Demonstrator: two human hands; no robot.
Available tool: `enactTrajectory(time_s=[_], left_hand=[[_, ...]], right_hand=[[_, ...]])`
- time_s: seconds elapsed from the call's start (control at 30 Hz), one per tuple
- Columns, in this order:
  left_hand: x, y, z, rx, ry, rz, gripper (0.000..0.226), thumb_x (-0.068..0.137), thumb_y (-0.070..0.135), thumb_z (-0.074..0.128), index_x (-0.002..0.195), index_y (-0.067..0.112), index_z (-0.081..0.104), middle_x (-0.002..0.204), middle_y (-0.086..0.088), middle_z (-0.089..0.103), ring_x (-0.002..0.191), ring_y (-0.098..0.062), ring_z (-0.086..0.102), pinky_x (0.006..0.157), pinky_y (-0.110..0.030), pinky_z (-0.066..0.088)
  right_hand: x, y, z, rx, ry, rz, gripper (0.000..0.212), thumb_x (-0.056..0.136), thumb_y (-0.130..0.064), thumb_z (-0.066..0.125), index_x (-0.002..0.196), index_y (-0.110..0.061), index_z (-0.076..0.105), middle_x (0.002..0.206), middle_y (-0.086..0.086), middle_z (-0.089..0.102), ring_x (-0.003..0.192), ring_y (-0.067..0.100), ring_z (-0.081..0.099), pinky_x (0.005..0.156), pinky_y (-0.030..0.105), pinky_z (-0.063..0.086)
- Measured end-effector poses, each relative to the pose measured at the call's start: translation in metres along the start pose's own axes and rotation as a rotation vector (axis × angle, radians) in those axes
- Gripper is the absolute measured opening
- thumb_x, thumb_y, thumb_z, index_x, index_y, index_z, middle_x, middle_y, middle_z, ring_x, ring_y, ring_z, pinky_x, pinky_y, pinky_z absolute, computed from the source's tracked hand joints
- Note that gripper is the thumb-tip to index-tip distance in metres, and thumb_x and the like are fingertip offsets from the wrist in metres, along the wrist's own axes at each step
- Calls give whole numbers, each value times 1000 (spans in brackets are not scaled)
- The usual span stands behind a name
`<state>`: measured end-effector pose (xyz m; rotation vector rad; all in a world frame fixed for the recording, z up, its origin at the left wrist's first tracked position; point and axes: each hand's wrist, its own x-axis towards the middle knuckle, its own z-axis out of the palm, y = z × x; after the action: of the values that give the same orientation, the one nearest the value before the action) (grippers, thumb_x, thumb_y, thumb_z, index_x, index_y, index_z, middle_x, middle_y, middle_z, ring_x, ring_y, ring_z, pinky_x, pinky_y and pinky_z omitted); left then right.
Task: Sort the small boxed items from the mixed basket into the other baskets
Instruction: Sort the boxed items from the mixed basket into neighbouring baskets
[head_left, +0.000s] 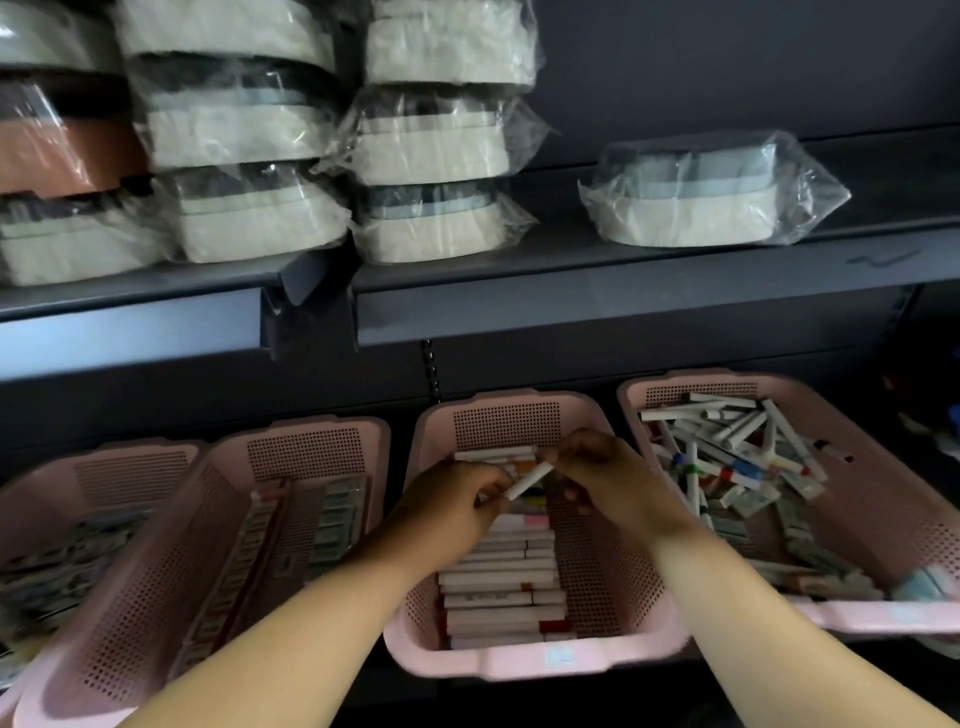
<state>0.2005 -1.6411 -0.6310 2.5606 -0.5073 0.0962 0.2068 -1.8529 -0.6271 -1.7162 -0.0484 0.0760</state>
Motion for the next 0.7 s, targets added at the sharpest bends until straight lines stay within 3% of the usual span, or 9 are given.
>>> enactTrajectory(time_s=[0.1, 0.2, 0.33, 0.4, 0.47, 0.57, 0.7], left_hand=[[4, 2, 2, -25, -18, 5, 16, 102, 29, 64, 111, 36, 76, 79, 25, 61, 74, 9, 57, 60, -12, 34], [6, 5, 2, 6, -27, 22, 20, 103, 31, 62, 116, 35, 76, 85, 23, 65, 80, 5, 60, 65, -15, 38], [3, -2, -1, 139, -62, 38, 24, 104, 34, 59, 122, 37, 74, 119, 17, 71, 107, -2, 63, 90, -17, 48], [0, -12, 0, 245, -124, 45, 25, 104, 35, 57, 122, 40, 73, 127, 17, 70, 116, -5, 62, 98, -20, 47], [-2, -18, 1, 328, -184, 18, 25, 102, 36, 56, 120, 39, 73, 127, 15, 69, 117, -8, 62, 96, -18, 45], [-2, -17, 3, 360, -186, 18, 23, 99, 38, 59, 117, 36, 74, 123, 16, 69, 114, -7, 62, 91, -17, 44], [11, -5, 2, 330, -184, -8, 17, 98, 34, 59, 105, 34, 74, 109, 15, 71, 104, -8, 65, 83, -20, 49]], right_hand=[[-4, -2, -10, -66, -60, -13, 10, 98, -14, 63, 98, -8, 71, 74, 5, 64, 64, 13, 58, 55, 23, 45], [-5, -4, -12, -148, -96, -35, 9, 97, -7, 61, 94, -3, 69, 81, 14, 68, 62, 14, 57, 53, 19, 45], [-2, -3, -18, -500, -48, -98, 15, 92, -22, 66, 81, -32, 69, 86, -12, 70, 76, 4, 64, 68, 20, 46], [-2, -5, -25, -490, -6, -101, 12, 91, -24, 66, 83, -33, 70, 88, -13, 69, 84, 4, 64, 71, 22, 47], [-4, -8, -34, -443, 31, -109, 11, 89, -21, 66, 85, -30, 71, 88, -12, 70, 85, 5, 65, 71, 22, 48], [-6, -13, -54, -384, 106, -114, 16, 84, -12, 65, 82, -26, 73, 78, -12, 71, 77, 3, 65, 69, 25, 48], [-7, -12, -87, -363, 171, -90, 15, 86, -9, 65, 79, -20, 73, 54, -15, 62, 47, -4, 53, 55, 24, 37]])
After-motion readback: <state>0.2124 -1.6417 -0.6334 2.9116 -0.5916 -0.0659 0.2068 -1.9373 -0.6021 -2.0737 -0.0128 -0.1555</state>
